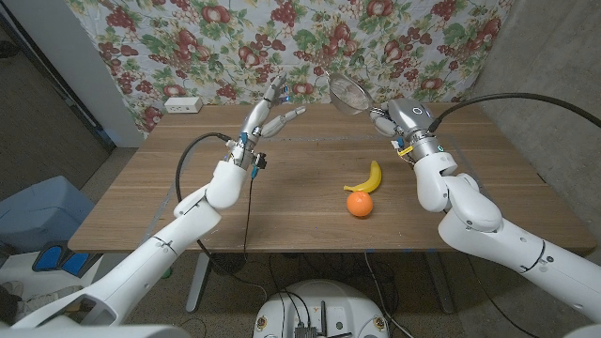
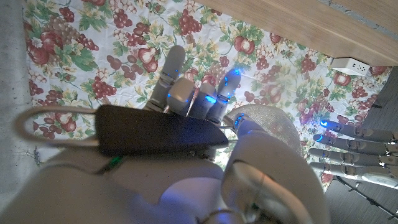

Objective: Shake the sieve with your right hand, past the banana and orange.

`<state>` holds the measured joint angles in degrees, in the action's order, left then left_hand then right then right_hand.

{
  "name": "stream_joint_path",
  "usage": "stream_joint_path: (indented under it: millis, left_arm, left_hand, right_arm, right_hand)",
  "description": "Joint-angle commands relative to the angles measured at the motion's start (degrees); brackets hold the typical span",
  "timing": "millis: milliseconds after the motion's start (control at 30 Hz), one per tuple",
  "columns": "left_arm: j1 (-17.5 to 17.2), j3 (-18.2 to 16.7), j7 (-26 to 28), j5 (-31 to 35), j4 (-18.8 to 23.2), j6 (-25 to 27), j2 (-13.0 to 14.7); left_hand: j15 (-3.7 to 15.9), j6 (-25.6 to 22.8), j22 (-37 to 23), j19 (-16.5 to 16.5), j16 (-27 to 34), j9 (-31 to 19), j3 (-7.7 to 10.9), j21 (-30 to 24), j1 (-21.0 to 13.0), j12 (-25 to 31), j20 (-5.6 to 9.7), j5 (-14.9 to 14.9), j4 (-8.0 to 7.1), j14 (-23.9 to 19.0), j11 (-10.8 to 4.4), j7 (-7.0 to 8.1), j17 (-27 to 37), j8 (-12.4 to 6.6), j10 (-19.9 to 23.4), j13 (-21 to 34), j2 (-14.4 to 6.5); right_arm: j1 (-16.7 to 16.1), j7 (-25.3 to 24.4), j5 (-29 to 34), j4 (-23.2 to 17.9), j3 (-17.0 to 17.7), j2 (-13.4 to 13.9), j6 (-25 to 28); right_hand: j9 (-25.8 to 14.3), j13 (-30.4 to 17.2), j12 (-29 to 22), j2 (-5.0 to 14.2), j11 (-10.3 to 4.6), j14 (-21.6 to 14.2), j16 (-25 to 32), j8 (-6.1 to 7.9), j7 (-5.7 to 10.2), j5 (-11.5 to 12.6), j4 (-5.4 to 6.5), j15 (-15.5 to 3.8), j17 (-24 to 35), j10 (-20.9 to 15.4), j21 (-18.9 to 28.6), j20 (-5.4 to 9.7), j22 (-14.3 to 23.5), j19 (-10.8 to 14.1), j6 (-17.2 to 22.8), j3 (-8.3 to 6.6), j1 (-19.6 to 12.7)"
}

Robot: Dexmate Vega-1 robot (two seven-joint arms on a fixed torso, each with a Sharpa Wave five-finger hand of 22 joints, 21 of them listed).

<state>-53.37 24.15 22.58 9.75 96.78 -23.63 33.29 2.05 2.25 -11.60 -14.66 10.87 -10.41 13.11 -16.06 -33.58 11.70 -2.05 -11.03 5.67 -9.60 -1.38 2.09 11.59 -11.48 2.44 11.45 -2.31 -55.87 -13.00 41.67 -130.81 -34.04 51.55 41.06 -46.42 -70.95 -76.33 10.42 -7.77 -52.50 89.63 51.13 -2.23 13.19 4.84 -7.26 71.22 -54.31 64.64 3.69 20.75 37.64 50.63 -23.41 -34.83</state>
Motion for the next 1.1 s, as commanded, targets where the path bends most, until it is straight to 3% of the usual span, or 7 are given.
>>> stream_joint_path:
  millis: [33, 300, 433, 800, 1100]
  left_arm:
    - [-1.36, -1.09, -3.64, -11.18, -3.32, -5.40, -1.89]
    - [-2.05, -1.55, -6.59, -17.31, -4.85, -7.68, -3.38]
    - [-2.48, -1.91, -7.67, -19.94, -5.18, -8.21, -4.04]
    - [-3.74, -3.05, -8.78, -24.57, -6.08, -9.45, -5.80]
    - [-3.97, -3.50, -9.90, -26.60, -6.67, -10.03, -6.49]
  left_hand:
    - [1.58, -3.17, -0.23, 0.32, 0.65, 0.18, 0.91, 0.39, 2.41, 0.75, 0.87, 0.00, -1.32, 0.09, 0.11, -0.64, 0.26, -0.68, 1.86, -0.05, -3.07]
    - [1.78, -5.10, -0.19, 1.12, 0.39, 0.37, 1.77, 0.72, 6.16, 0.50, 2.66, 0.46, -3.52, 0.98, -0.10, -0.82, 0.15, -0.30, 2.09, -0.30, -7.09]
    - [1.74, -5.10, -0.13, 1.72, -0.04, 0.43, 2.16, 0.98, 7.67, 0.07, 3.06, 0.44, -4.51, 2.20, -0.24, -0.70, 0.01, 0.12, 1.35, -0.43, -8.10]
    - [1.49, -4.19, 0.04, 2.20, -0.46, 0.50, 2.36, 1.27, 9.41, -0.58, 3.51, 0.50, -5.18, 3.73, 0.01, -0.25, -0.35, 0.88, -0.17, -0.60, -7.68]
    - [1.31, -3.60, 0.12, 2.15, -0.55, 0.51, 2.46, 1.31, 9.97, -0.72, 3.12, 0.53, -5.22, 4.23, 0.17, 0.06, -0.53, 1.15, -0.63, -0.66, -7.42]
  right_arm:
    - [-1.77, -0.74, 0.87, 2.00, 2.21, -1.65, -2.43]
    - [-2.85, -2.13, 0.01, 3.25, 3.66, -2.03, -4.44]
    - [-3.45, -2.65, -0.76, 3.66, 4.50, -2.01, -5.39]
    - [-4.88, -4.65, -2.69, 4.29, 6.43, -2.38, -7.44]
    - [-3.10, -3.51, -1.16, 6.12, 4.44, -2.53, -8.13]
  right_hand:
    - [0.03, -0.15, -1.06, 0.02, -1.36, 0.08, 0.38, 0.49, -0.42, 0.56, 0.32, -4.80, 0.22, 1.80, 0.65, 1.76, -0.22, -0.09, 0.33, -0.48, 0.67]
    - [-0.01, -0.13, -2.30, -0.11, -1.33, 0.03, 0.40, 0.96, -0.35, 0.73, 0.52, -4.77, 0.23, 1.92, 1.06, 1.82, -0.68, -0.28, 0.24, -0.89, 0.95]
    - [-0.05, -0.13, -2.87, -0.16, -1.20, 0.06, 0.40, 1.21, -0.36, 0.80, 0.60, -4.76, 0.23, 2.16, 1.28, 1.85, -0.91, -0.35, 0.20, -1.08, 1.09]
    - [0.11, -0.13, -4.45, -0.22, -1.29, 0.13, 0.42, 1.67, -0.38, 0.95, 0.82, -4.76, 0.24, 2.60, 1.91, 1.89, -1.49, -0.56, -0.08, -1.57, 1.49]
    - [0.30, -0.09, -5.61, -0.22, -1.40, 0.03, 0.46, 2.07, -0.38, 1.02, 0.94, -4.77, 0.25, 3.05, 2.49, 1.89, -1.86, -0.74, -0.18, -1.98, 1.76]
